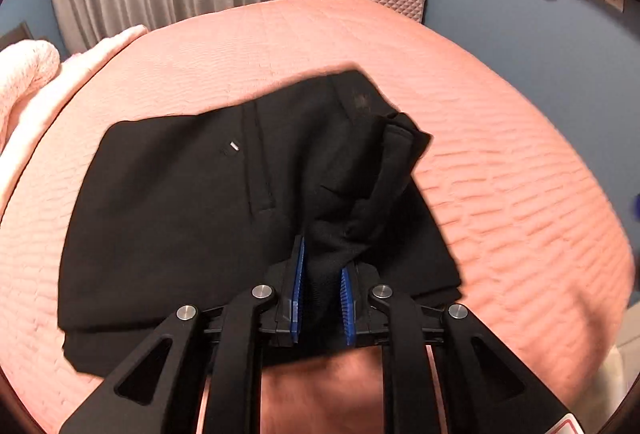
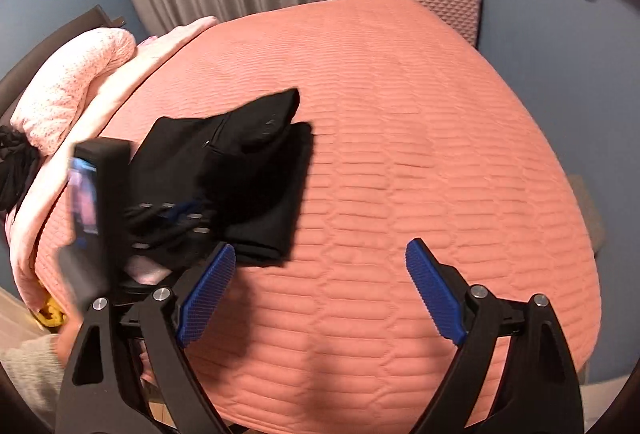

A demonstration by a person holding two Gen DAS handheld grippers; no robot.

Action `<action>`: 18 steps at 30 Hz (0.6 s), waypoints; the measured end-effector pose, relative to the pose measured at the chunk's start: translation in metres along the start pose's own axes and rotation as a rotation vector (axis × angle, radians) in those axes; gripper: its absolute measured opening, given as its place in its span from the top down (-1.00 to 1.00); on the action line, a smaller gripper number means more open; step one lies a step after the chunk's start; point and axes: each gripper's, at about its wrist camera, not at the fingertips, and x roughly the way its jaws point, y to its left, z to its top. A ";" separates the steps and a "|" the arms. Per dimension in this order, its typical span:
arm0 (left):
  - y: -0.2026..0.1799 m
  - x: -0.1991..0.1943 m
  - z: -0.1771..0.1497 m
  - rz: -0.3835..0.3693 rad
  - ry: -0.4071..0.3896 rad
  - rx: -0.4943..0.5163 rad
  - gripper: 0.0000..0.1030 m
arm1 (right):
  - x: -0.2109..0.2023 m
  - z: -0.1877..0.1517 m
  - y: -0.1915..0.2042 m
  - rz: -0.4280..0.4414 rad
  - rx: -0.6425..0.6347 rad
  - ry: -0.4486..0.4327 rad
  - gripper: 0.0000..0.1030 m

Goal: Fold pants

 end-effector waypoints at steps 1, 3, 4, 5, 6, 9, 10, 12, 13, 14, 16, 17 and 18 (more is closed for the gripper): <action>0.005 -0.009 -0.001 -0.031 -0.009 -0.018 0.69 | 0.005 0.002 -0.005 0.011 0.022 0.004 -0.67; 0.011 -0.022 -0.006 -0.062 -0.032 -0.021 0.62 | 0.017 0.012 -0.008 0.093 0.067 0.014 -0.66; 0.017 -0.027 -0.008 -0.065 -0.045 -0.024 0.46 | 0.025 0.019 -0.008 0.127 0.080 0.029 -0.66; 0.020 -0.028 -0.011 -0.064 -0.045 -0.036 0.02 | 0.034 0.022 -0.007 0.154 0.087 0.046 -0.66; 0.021 -0.024 -0.011 -0.073 -0.024 -0.046 -0.09 | 0.047 0.026 -0.005 0.180 0.102 0.072 -0.65; 0.009 -0.046 -0.012 -0.079 -0.025 -0.055 -0.07 | 0.070 0.036 0.001 0.221 0.146 0.091 -0.63; 0.012 -0.053 -0.013 -0.075 -0.048 -0.056 -0.08 | 0.075 0.038 0.002 0.226 0.157 0.091 -0.62; 0.022 -0.066 -0.021 -0.038 -0.064 -0.045 -0.08 | 0.090 0.042 0.006 0.229 0.170 0.124 -0.55; 0.027 -0.071 -0.023 -0.004 -0.055 -0.039 -0.08 | 0.097 0.044 0.010 0.241 0.153 0.143 -0.38; 0.037 -0.073 -0.024 0.035 -0.042 -0.037 -0.08 | 0.106 0.047 0.018 0.233 0.131 0.153 -0.29; 0.057 -0.076 -0.023 0.104 -0.025 -0.053 -0.08 | 0.117 0.050 0.028 0.233 0.119 0.164 0.01; 0.072 -0.077 -0.022 0.141 -0.021 -0.071 -0.08 | 0.124 0.052 0.034 0.224 0.098 0.173 0.13; 0.082 -0.084 -0.027 0.159 -0.021 -0.084 -0.08 | 0.131 0.052 0.040 0.198 0.075 0.178 0.13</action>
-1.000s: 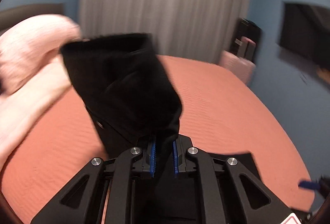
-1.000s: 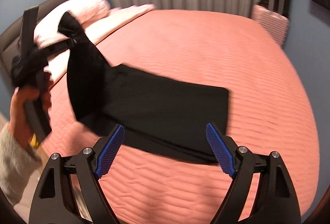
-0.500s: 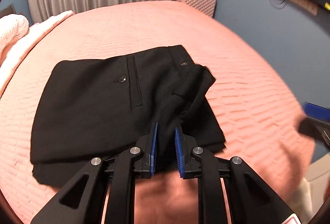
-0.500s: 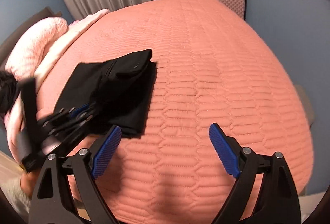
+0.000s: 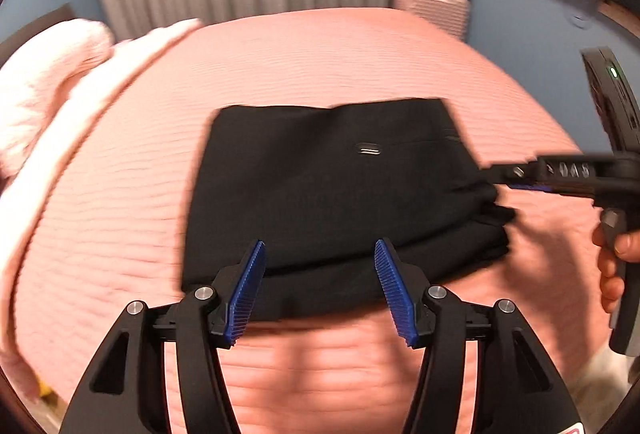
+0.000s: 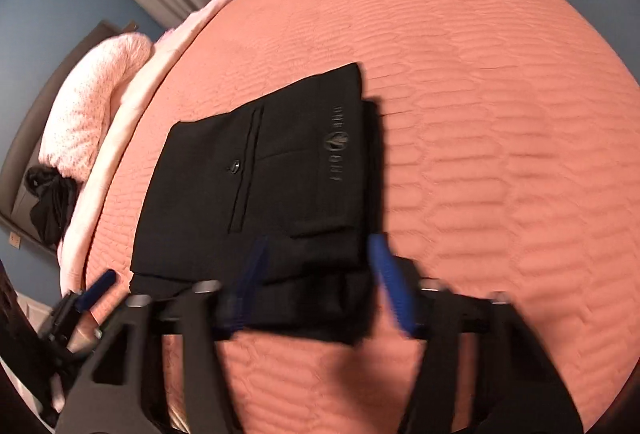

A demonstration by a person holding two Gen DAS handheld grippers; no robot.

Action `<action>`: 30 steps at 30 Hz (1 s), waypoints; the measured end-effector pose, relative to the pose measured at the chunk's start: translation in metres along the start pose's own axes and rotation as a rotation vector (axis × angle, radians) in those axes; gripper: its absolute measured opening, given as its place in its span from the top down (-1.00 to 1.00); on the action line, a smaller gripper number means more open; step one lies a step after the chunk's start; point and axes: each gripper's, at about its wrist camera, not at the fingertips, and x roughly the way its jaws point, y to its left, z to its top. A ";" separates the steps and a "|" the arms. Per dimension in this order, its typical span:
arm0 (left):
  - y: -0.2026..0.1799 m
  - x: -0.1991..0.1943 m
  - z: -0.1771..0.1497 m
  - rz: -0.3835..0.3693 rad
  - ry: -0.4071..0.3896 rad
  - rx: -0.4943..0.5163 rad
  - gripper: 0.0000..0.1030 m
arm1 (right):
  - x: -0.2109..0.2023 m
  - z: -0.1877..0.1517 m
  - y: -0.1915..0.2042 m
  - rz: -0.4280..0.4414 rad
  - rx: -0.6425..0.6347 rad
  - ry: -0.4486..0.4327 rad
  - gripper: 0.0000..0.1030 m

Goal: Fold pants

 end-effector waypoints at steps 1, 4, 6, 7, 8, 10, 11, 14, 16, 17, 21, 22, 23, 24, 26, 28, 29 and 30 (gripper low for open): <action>0.012 0.003 0.002 0.033 0.006 -0.016 -0.08 | 0.009 0.001 0.004 -0.037 -0.019 0.014 0.27; 0.033 0.008 0.007 0.091 0.029 -0.037 -0.08 | 0.015 -0.011 0.013 -0.108 -0.065 0.049 0.67; 0.045 0.014 0.010 0.117 0.047 -0.037 -0.08 | 0.010 -0.023 0.017 -0.131 -0.098 0.045 0.69; 0.050 0.018 0.009 0.129 0.056 -0.034 -0.08 | 0.012 -0.027 0.016 -0.134 -0.107 0.046 0.69; 0.054 0.027 0.009 0.143 0.076 -0.035 -0.08 | 0.014 -0.029 0.011 -0.120 -0.090 0.043 0.69; 0.062 0.039 0.009 0.140 0.121 -0.052 -0.08 | 0.003 -0.021 0.006 -0.082 -0.016 0.039 0.68; 0.067 0.039 0.012 0.139 0.126 -0.066 -0.08 | -0.009 -0.017 0.007 -0.074 0.004 0.021 0.67; 0.076 0.034 0.018 0.127 0.111 -0.089 -0.19 | -0.033 -0.011 0.021 -0.090 -0.068 -0.032 0.62; 0.077 0.033 0.017 0.108 0.109 -0.115 -0.26 | -0.038 -0.008 0.037 -0.074 -0.127 -0.048 0.62; 0.075 0.034 0.016 0.089 0.106 -0.122 -0.26 | -0.035 -0.006 0.048 -0.055 -0.170 -0.052 0.62; 0.052 0.062 0.013 0.139 0.163 -0.037 -0.30 | 0.032 -0.019 0.039 -0.128 -0.240 0.120 0.71; 0.050 0.072 0.010 0.154 0.199 -0.016 -0.34 | 0.029 -0.027 0.027 -0.084 -0.218 0.084 0.73; 0.051 0.074 0.007 0.144 0.196 -0.006 -0.37 | 0.020 -0.028 0.024 -0.063 -0.189 0.072 0.73; 0.055 0.071 0.008 0.136 0.187 -0.012 -0.36 | 0.013 -0.026 0.024 -0.069 -0.171 0.074 0.73; 0.061 0.061 0.020 0.149 0.147 -0.018 -0.33 | -0.006 -0.014 0.035 -0.076 -0.186 0.026 0.65; 0.063 0.053 0.047 0.128 0.075 -0.026 -0.33 | -0.012 0.017 0.056 -0.042 -0.231 -0.037 0.65; 0.062 0.051 0.069 0.107 0.033 -0.038 -0.33 | -0.009 0.029 0.062 -0.017 -0.232 -0.054 0.65; 0.061 0.055 0.086 0.096 0.016 -0.046 -0.38 | -0.001 0.048 0.070 0.027 -0.220 -0.064 0.65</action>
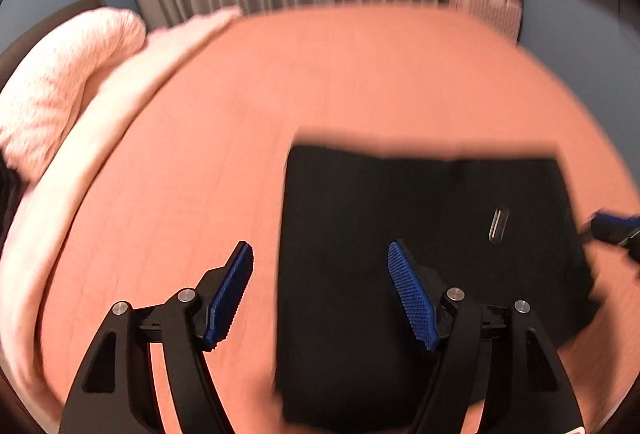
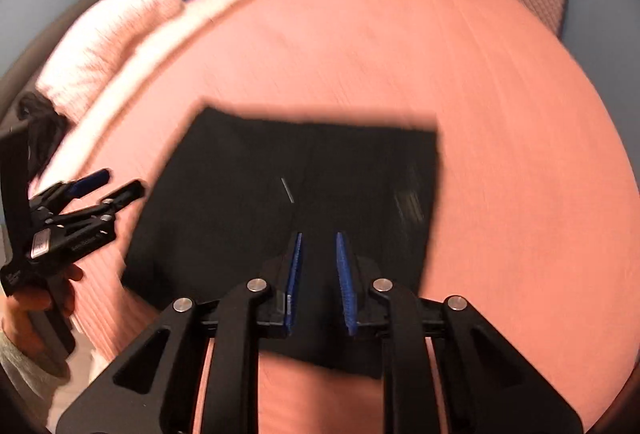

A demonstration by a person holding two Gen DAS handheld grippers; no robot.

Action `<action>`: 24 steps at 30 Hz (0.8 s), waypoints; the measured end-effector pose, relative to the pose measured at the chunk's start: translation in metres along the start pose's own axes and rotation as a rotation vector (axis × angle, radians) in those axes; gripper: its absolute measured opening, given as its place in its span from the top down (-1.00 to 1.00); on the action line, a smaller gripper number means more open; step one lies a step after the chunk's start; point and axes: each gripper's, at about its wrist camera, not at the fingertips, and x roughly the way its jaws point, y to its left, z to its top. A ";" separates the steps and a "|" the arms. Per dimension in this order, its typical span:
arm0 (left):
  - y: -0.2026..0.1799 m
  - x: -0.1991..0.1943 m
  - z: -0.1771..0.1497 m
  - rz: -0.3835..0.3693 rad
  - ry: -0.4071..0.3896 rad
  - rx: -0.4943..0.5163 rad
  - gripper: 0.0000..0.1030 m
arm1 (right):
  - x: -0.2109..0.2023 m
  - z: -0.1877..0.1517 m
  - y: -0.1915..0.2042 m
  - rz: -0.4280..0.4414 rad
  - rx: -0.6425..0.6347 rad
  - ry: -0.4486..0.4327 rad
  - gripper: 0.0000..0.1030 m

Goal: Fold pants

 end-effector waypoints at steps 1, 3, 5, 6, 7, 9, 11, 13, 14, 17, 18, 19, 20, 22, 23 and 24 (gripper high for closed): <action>-0.004 0.008 0.016 0.000 -0.001 -0.004 -0.45 | 0.010 0.012 0.001 0.025 0.010 0.000 0.65; -0.012 0.046 0.041 0.022 0.048 0.006 -0.53 | 0.049 0.034 -0.001 0.026 0.018 0.040 0.65; -0.015 0.101 0.047 0.087 0.182 0.033 -0.53 | 0.083 0.037 -0.016 -0.042 0.018 0.103 0.66; -0.011 0.122 0.044 0.106 0.241 0.038 -0.60 | 0.092 0.029 -0.026 -0.085 0.025 0.124 0.74; -0.005 0.134 0.040 0.080 0.256 0.024 -0.62 | 0.097 0.023 -0.042 -0.047 0.044 0.119 0.85; 0.012 0.144 0.036 0.024 0.243 -0.036 -0.90 | 0.090 0.011 -0.081 0.096 0.175 0.069 1.00; 0.030 0.148 0.036 -0.059 0.245 -0.114 -0.90 | 0.077 0.011 -0.096 0.108 0.263 0.054 1.00; 0.045 0.138 0.039 -0.062 0.203 -0.155 -0.90 | 0.054 0.014 -0.097 -0.034 0.214 0.034 1.00; 0.051 0.128 0.041 -0.030 0.177 -0.159 -0.87 | 0.042 0.012 -0.097 -0.085 0.192 0.034 0.96; 0.063 0.081 0.034 0.048 0.083 -0.132 -0.84 | 0.004 -0.009 -0.100 -0.151 0.140 0.045 0.88; 0.069 0.064 0.027 0.026 0.061 -0.142 -0.84 | -0.010 -0.021 -0.097 -0.141 0.134 0.049 0.87; 0.075 0.043 0.013 -0.018 0.041 -0.162 -0.84 | -0.018 -0.029 -0.092 -0.131 0.132 0.052 0.83; 0.077 0.031 0.003 -0.060 0.039 -0.173 -0.88 | -0.025 -0.041 -0.089 -0.103 0.145 0.061 0.61; 0.079 0.014 -0.029 -0.136 0.082 -0.202 -0.89 | -0.032 -0.062 -0.086 -0.071 0.183 0.088 -0.26; 0.076 0.013 -0.044 -0.157 0.108 -0.221 -0.89 | -0.034 -0.066 -0.088 -0.068 0.184 0.081 -0.54; 0.073 0.015 -0.062 -0.198 0.147 -0.243 -0.89 | -0.033 -0.070 -0.085 -0.058 0.178 0.069 -0.54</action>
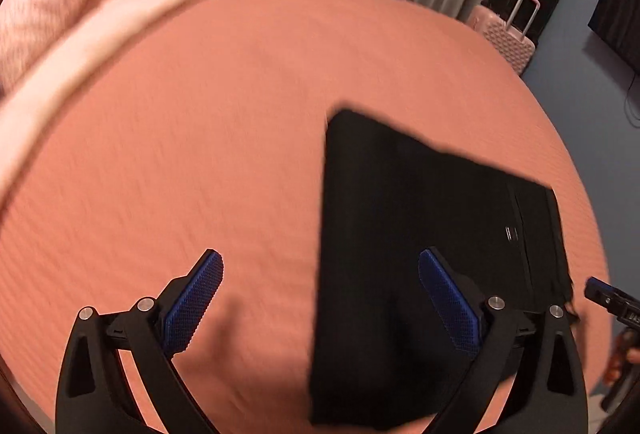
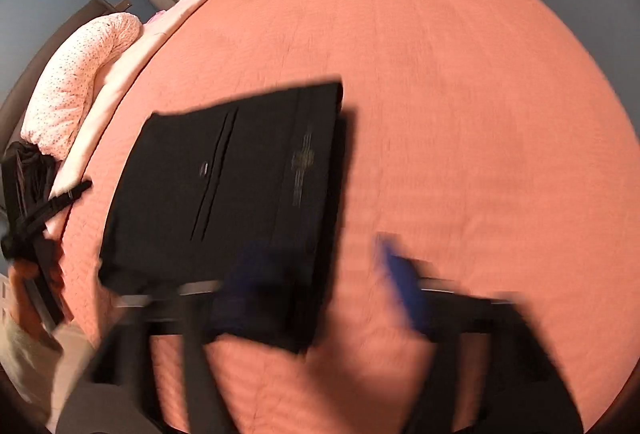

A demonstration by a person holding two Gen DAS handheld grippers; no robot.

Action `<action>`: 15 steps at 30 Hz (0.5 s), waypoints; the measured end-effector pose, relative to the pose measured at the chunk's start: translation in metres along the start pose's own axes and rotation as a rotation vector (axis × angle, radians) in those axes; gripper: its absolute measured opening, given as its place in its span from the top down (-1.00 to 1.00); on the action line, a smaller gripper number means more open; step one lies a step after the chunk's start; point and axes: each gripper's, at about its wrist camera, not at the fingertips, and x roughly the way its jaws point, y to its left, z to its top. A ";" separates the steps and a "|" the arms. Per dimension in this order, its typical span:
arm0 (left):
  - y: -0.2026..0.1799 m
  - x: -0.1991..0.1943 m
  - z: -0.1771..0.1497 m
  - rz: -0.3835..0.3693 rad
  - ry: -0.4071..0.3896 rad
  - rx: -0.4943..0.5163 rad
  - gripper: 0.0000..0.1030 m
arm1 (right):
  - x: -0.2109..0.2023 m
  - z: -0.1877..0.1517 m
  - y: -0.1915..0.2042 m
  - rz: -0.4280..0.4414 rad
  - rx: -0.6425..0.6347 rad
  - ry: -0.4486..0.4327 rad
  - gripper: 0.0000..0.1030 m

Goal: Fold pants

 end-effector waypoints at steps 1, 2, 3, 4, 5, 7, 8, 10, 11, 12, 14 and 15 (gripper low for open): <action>0.000 0.008 -0.014 -0.031 0.042 -0.026 -0.89 | 0.004 -0.001 0.000 0.030 0.007 0.003 -0.53; 0.002 0.016 -0.023 -0.050 0.080 -0.050 -0.87 | 0.007 -0.001 0.000 0.052 0.027 0.006 -0.52; 0.003 0.023 -0.029 -0.071 0.107 -0.074 -0.86 | 0.011 0.000 -0.001 0.076 0.054 0.013 -0.53; 0.005 0.028 -0.033 -0.089 0.113 -0.093 -0.86 | 0.016 -0.001 -0.004 0.096 0.074 0.021 -0.54; 0.008 0.031 -0.035 -0.099 0.112 -0.120 -0.87 | 0.025 0.001 -0.010 0.093 0.108 0.034 -0.54; 0.016 0.035 -0.035 -0.117 0.087 -0.173 -0.87 | 0.035 -0.003 -0.016 0.086 0.147 0.050 -0.55; 0.021 0.036 -0.032 -0.126 0.076 -0.197 -0.87 | 0.040 -0.005 -0.019 0.107 0.183 0.054 -0.60; 0.026 0.039 -0.027 -0.141 0.060 -0.227 -0.88 | 0.038 -0.010 -0.019 0.139 0.212 0.025 -0.67; 0.027 0.041 -0.027 -0.147 0.058 -0.225 -0.88 | 0.039 -0.012 -0.016 0.167 0.213 0.024 -0.68; 0.027 0.044 -0.027 -0.148 0.056 -0.225 -0.89 | 0.040 -0.013 -0.014 0.175 0.211 0.021 -0.68; 0.021 0.050 -0.024 -0.155 0.037 -0.223 -0.89 | 0.041 -0.015 -0.010 0.170 0.191 0.011 -0.68; 0.017 0.052 -0.022 -0.182 0.036 -0.223 -0.88 | 0.041 -0.015 -0.009 0.175 0.191 0.008 -0.68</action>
